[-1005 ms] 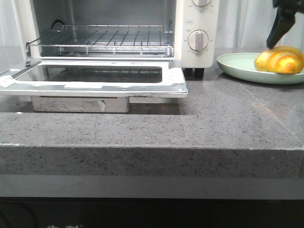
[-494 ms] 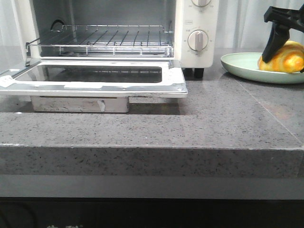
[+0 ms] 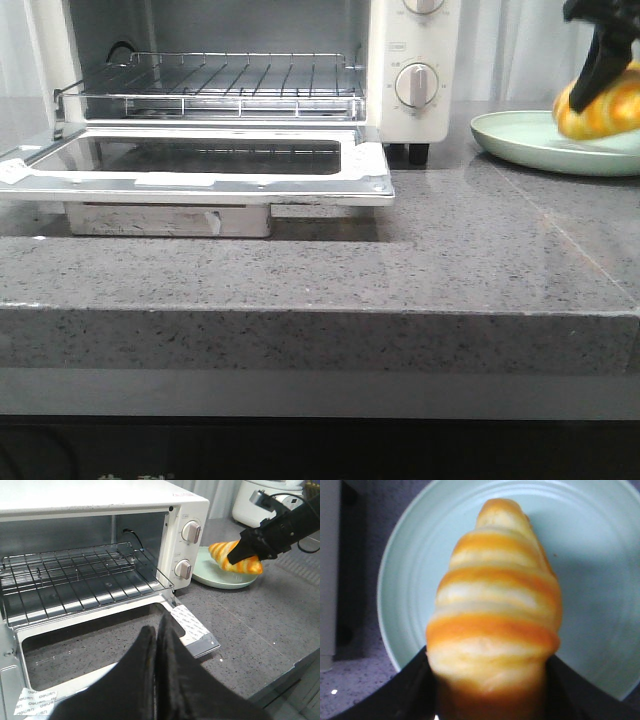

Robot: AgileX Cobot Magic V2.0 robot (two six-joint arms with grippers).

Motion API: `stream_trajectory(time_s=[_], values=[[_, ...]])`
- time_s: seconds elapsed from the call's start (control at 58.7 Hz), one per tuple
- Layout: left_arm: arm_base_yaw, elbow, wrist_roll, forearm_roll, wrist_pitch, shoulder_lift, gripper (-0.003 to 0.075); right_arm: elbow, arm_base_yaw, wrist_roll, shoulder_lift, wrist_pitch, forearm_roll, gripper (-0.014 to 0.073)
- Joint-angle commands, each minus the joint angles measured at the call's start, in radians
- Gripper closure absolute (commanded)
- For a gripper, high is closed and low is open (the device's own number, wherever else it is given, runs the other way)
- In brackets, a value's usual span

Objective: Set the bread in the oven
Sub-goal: 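Lift the croissant with the right gripper and carry it toward the oven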

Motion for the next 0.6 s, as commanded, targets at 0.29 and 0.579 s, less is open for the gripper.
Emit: stream_trajectory(time_s=[0.29,0.579], values=[[-0.001,-0.026,-0.009,-0.002,-0.071,-0.002,0.0741,0.123,0.045,-0.067,-0.429,-0.065,0.009,0.0422],[-0.001,-0.026,-0.009,-0.002,-0.075,-0.002,0.0741,0.33,0.269,-0.067,-0.705,-0.043,0.093,0.0422]])
